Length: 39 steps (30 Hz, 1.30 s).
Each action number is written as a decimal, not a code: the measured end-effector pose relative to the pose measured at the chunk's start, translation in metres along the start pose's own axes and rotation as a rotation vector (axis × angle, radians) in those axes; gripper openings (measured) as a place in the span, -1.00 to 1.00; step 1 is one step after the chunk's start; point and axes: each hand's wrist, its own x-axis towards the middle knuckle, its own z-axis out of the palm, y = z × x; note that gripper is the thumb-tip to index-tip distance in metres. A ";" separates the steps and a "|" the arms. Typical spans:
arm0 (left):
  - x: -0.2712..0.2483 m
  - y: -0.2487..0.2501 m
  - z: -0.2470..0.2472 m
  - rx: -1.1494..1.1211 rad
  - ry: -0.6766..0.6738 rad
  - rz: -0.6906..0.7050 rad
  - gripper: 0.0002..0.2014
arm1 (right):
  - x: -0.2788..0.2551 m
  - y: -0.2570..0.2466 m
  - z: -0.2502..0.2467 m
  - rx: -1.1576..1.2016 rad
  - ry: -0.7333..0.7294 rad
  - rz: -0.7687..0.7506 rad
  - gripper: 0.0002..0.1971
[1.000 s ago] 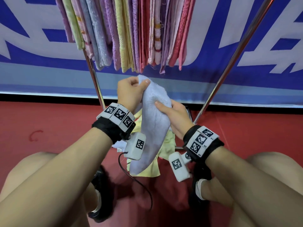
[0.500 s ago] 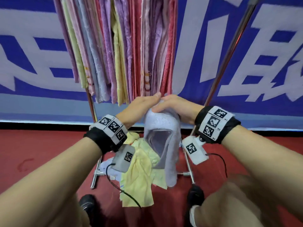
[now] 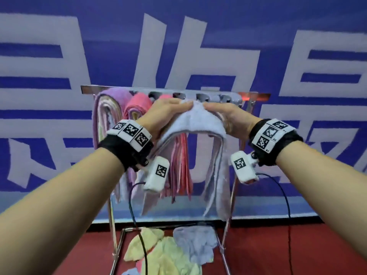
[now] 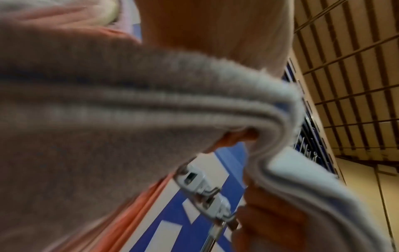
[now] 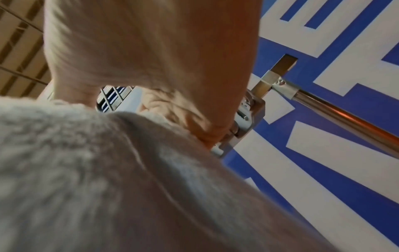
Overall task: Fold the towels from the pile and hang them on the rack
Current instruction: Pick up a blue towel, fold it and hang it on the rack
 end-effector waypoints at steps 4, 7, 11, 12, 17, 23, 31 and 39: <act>0.039 0.046 -0.007 0.146 0.239 0.026 -0.72 | 0.027 0.014 -0.032 -0.083 0.241 -0.001 -0.39; 0.068 0.056 -0.008 0.367 0.319 0.008 -0.66 | 0.047 0.031 -0.038 0.063 0.418 -0.034 -0.32; 0.093 0.051 -0.009 0.612 0.347 -0.063 -0.67 | 0.060 0.045 -0.043 0.138 0.426 0.046 -0.51; 0.097 0.048 -0.010 0.671 0.362 -0.075 -0.66 | 0.063 0.050 -0.045 0.137 0.422 0.072 -0.54; 0.109 0.039 -0.004 0.946 0.423 -0.112 -0.66 | 0.083 0.059 -0.055 0.164 0.506 0.111 -0.52; 0.109 0.028 0.012 1.355 0.270 -0.100 -0.88 | 0.096 0.074 -0.071 -0.072 0.520 0.300 -0.54; 0.101 0.030 0.024 1.613 0.159 -0.113 -0.91 | 0.102 0.069 -0.073 -0.354 0.574 0.327 -0.50; 0.089 0.029 0.023 1.142 0.087 -0.228 -0.80 | 0.085 0.067 -0.033 -0.396 0.553 0.136 -0.89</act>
